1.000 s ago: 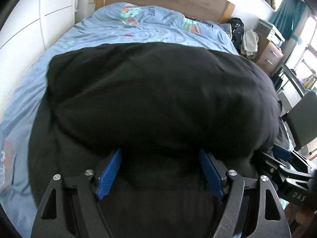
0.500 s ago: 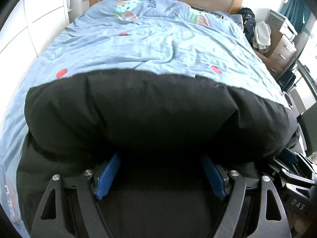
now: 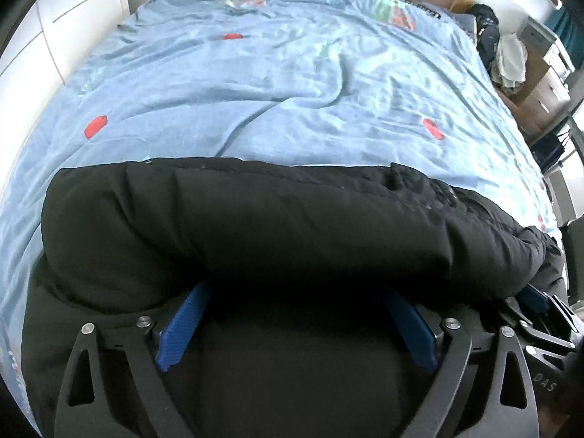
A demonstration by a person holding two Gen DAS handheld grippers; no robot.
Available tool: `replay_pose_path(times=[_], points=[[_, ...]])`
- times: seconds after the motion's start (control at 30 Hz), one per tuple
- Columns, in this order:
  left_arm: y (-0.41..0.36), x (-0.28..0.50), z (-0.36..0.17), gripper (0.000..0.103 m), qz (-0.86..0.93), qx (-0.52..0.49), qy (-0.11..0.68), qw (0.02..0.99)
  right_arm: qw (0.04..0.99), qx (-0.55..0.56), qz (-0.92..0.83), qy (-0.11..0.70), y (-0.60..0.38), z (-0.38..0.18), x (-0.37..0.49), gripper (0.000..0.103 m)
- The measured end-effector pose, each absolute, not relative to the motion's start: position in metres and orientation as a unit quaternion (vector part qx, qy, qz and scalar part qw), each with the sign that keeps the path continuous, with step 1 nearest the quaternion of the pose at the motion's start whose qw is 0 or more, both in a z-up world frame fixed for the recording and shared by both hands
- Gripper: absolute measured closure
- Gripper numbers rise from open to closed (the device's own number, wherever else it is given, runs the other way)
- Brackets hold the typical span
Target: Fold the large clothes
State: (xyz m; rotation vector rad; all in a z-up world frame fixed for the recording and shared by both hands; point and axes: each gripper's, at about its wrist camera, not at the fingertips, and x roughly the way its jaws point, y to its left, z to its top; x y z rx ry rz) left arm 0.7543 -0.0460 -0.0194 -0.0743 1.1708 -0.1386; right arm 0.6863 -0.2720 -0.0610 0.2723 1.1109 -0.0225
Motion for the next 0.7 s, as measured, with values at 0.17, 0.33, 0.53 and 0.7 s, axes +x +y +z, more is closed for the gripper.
replay_pose_path(times=[0.17, 0.33, 0.53, 0.7], points=[[-0.033, 0.764, -0.027, 0.003, -0.061, -0.039, 0.571, 0.818, 0.836, 0.154, -0.005, 0.527, -0.295, -0.066, 0.687, 0.026], [-0.011, 0.770, -0.019, 0.003, -0.047, -0.054, 0.581, 0.811, 0.821, 0.190, -0.065, 0.535, -0.352, -0.070, 0.677, 0.026], [0.031, 0.770, -0.004, 0.003, 0.022, -0.037, 0.579, 0.814, 0.809, 0.159, -0.122, 0.553, -0.395, -0.060, 0.663, 0.025], [0.068, 0.745, 0.020, 0.006, 0.027, -0.061, 0.550, 0.833, 0.823, 0.143, -0.130, 0.534, -0.406, -0.034, 0.637, 0.025]])
